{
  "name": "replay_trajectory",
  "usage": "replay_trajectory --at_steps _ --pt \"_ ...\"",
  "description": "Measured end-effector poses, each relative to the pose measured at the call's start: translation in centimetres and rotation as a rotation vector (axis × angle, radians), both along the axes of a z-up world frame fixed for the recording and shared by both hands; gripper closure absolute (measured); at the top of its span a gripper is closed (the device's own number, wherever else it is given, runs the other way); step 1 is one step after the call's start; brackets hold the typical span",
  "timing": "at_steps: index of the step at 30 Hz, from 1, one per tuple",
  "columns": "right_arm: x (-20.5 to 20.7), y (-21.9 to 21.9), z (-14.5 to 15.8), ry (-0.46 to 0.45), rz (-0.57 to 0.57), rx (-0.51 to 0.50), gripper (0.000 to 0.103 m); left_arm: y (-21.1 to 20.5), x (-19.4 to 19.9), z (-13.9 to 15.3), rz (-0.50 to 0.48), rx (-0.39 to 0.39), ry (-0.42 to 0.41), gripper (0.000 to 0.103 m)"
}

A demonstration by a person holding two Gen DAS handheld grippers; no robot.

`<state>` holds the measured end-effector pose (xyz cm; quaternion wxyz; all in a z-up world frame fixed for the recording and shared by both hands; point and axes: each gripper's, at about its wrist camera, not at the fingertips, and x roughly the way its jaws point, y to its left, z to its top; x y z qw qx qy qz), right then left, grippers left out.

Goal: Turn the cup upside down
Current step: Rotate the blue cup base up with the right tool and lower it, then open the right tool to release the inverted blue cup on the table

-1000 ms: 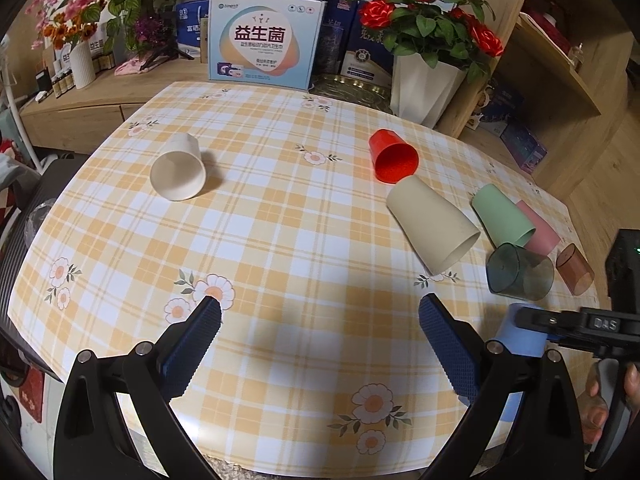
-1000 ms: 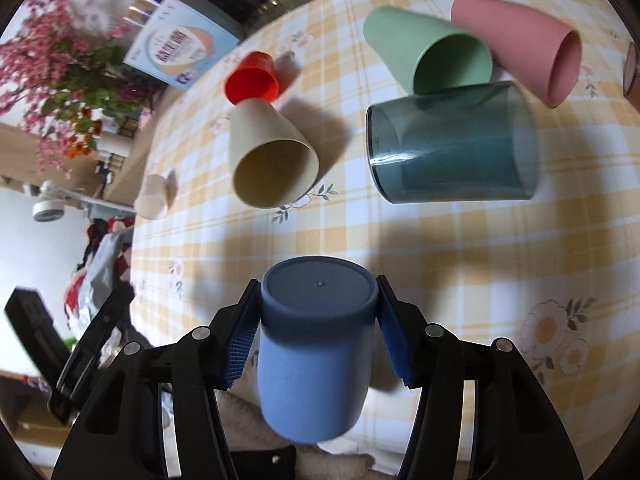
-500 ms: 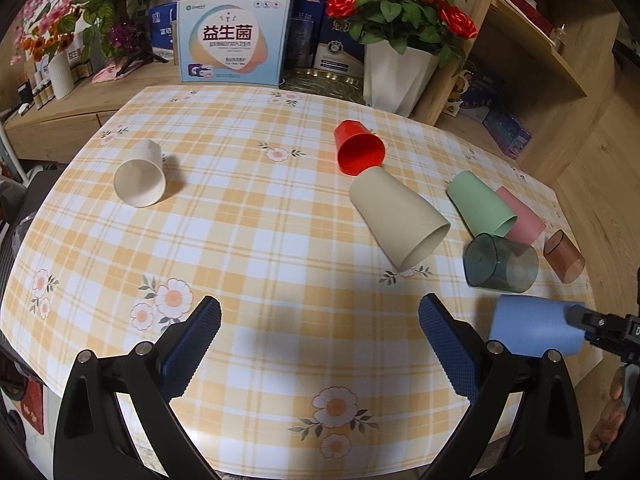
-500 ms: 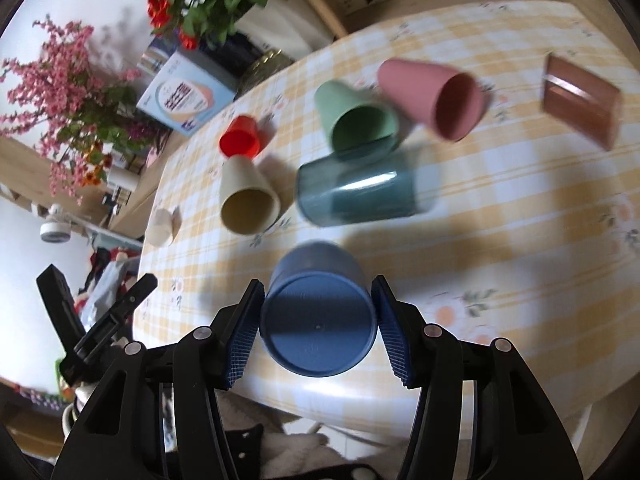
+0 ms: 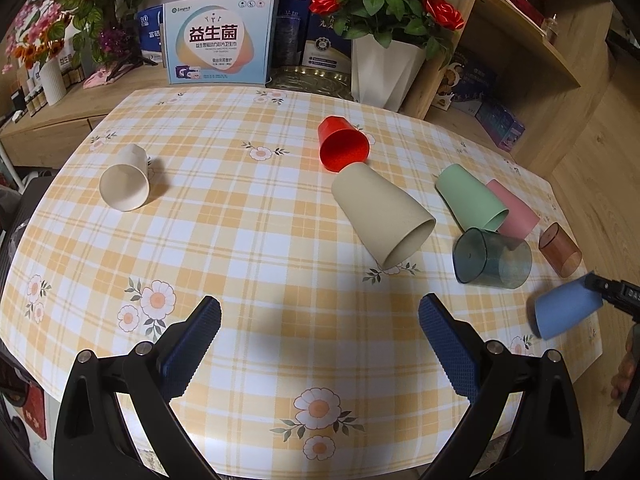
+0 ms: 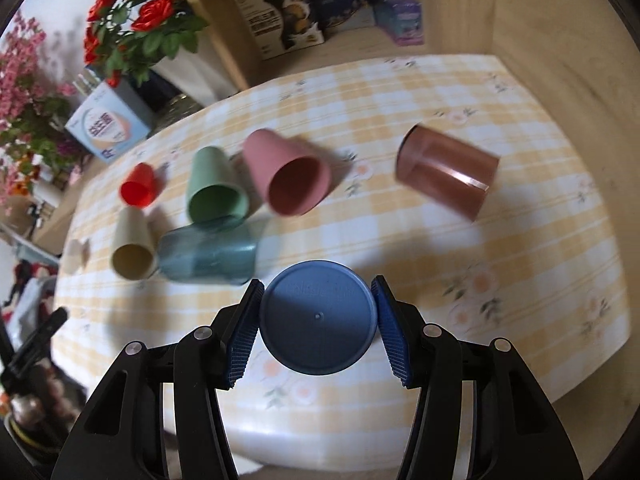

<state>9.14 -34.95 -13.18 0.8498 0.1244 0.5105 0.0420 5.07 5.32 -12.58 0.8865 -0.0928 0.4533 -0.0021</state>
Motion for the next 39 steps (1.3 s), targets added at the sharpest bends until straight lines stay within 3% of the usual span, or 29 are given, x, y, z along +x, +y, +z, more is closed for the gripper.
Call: replay_trajectory --at_steps 15,32,39 --pt "1.2 0.6 -0.5 -0.043 0.023 -0.214 0.05 0.1 0.1 -0.2 0.0 0.003 0.01 0.006" --pt "0.7 1.4 -0.3 -0.054 0.006 -0.194 0.049 -0.5 0.3 0.6 -0.017 0.015 -0.005 0.006" --pt "0.4 1.8 2.0 -0.108 -0.002 -0.175 0.042 -1.4 0.4 2.8 -0.043 0.044 -0.061 0.006"
